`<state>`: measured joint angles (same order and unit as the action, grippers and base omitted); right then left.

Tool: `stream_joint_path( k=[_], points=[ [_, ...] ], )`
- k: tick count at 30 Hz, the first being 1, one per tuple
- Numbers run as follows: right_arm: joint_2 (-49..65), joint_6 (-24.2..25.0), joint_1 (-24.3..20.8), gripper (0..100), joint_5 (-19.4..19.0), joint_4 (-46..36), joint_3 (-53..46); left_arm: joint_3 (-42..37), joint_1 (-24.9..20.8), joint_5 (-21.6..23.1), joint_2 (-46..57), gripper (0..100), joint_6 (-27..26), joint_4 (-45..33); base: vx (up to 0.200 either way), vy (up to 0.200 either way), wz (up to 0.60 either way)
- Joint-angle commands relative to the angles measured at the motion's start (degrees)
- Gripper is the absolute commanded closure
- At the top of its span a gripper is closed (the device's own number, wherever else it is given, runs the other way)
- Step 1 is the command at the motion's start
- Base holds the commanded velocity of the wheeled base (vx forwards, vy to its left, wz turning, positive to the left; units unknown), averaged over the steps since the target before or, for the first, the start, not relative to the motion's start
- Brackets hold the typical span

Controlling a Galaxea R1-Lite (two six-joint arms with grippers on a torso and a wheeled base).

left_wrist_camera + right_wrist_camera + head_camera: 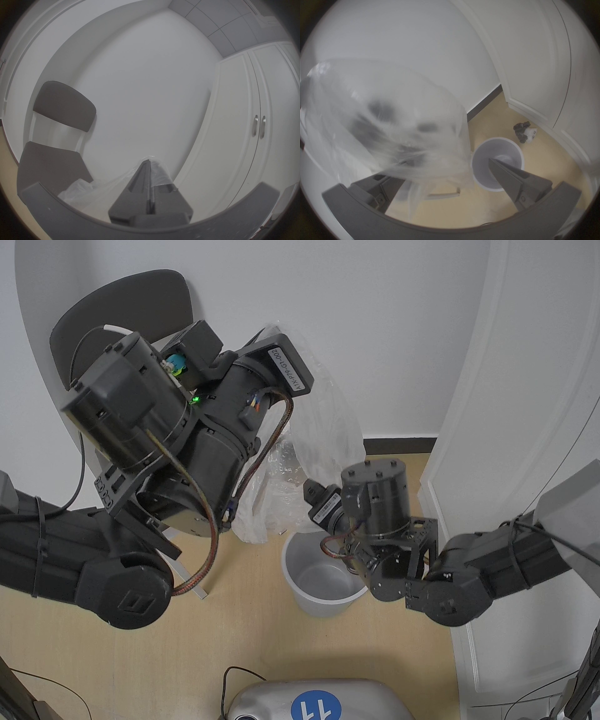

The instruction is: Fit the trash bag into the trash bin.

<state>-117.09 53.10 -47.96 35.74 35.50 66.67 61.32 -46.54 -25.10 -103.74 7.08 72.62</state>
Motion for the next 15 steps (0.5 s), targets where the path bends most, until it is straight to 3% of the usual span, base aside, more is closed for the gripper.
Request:
stream_joint_path(
  k=[1,15],
  points=[
    [-0.77,4.73,0.41,0,1.26,-4.65,6.72,0.2,-1.71,-0.04,0.29,100,0.04,1.65,0.0,0.0,0.0],
    [-1.65,7.54,-3.81,0,1.26,-6.14,6.81,3.19,-3.03,0.05,-4.89,100,-0.23,6.75,0.0,0.0,0.0]
  ],
)
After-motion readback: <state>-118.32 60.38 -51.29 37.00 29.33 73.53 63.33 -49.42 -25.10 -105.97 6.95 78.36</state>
